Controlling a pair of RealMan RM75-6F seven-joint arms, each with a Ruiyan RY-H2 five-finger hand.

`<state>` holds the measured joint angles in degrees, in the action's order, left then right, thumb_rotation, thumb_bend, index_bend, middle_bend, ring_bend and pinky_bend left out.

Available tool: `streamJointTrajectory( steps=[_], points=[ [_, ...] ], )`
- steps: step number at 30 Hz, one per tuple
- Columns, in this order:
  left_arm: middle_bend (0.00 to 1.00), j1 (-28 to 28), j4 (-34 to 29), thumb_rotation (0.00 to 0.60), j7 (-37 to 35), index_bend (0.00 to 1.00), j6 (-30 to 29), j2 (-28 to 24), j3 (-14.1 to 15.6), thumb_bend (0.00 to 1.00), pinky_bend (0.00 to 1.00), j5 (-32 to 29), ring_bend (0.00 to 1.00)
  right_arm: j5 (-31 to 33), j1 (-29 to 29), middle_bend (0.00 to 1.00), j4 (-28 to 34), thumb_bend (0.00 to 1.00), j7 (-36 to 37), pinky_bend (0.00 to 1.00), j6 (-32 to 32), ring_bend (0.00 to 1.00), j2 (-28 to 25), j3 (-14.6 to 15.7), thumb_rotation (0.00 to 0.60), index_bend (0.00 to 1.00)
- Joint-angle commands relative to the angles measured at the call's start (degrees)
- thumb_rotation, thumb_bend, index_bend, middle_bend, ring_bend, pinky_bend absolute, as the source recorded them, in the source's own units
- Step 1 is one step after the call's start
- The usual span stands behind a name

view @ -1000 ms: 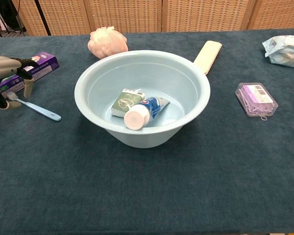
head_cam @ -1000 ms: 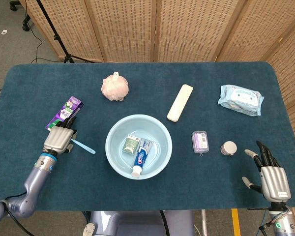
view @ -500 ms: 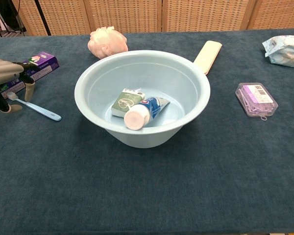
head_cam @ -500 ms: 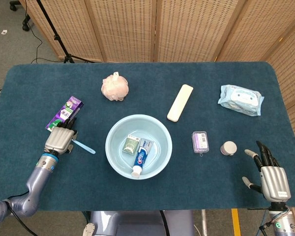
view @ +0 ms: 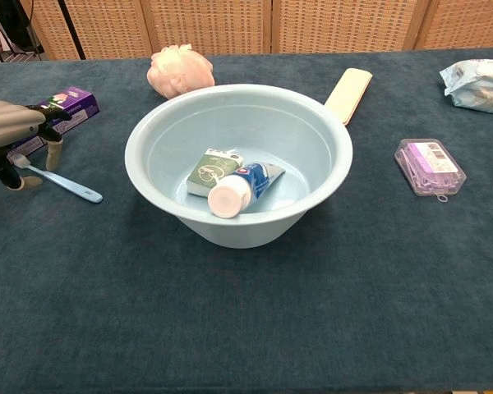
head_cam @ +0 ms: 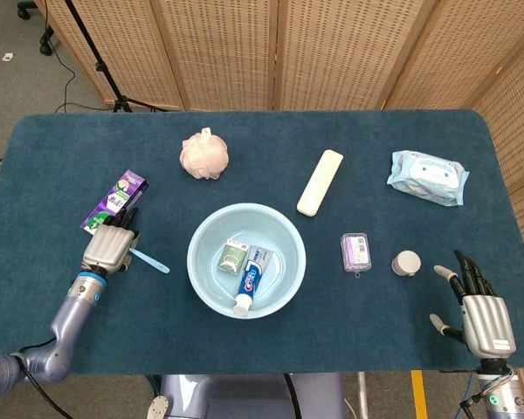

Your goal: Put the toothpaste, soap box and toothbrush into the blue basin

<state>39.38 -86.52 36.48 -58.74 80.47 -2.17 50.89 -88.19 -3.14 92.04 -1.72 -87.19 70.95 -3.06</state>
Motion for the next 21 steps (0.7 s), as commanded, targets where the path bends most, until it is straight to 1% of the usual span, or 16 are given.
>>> streamJointTrajectory(
  steps=[1,6,16,21],
  points=[
    [0.00,-0.1,0.4,0.600,0.1,0.52,0.1,0.4,-0.1,0.34,0.17,-0.2,0.00,0.0,0.0,0.00,0.0,0.20,0.0,0.21,0.0,0.00,0.0,0.0,0.600,0.21],
    [0.00,-0.2,1.1,0.600,0.6,0.53,0.0,1.0,0.0,0.35,0.17,-0.2,0.01,0.1,0.0,0.00,0.0,0.20,0.1,0.21,-0.1,0.00,0.0,-0.1,0.600,0.21],
    [0.00,-0.4,1.4,0.600,0.9,0.61,-0.5,1.7,-0.3,0.37,0.17,0.2,0.01,0.0,0.0,0.00,0.0,0.20,0.1,0.21,-0.2,0.00,0.0,-0.1,0.600,0.21],
    [0.00,-0.6,1.6,0.600,1.4,0.62,-0.6,2.0,-0.2,0.38,0.17,0.1,0.01,0.0,0.1,0.00,0.0,0.20,0.2,0.21,-0.2,0.00,0.0,-0.1,0.600,0.21]
  ],
)
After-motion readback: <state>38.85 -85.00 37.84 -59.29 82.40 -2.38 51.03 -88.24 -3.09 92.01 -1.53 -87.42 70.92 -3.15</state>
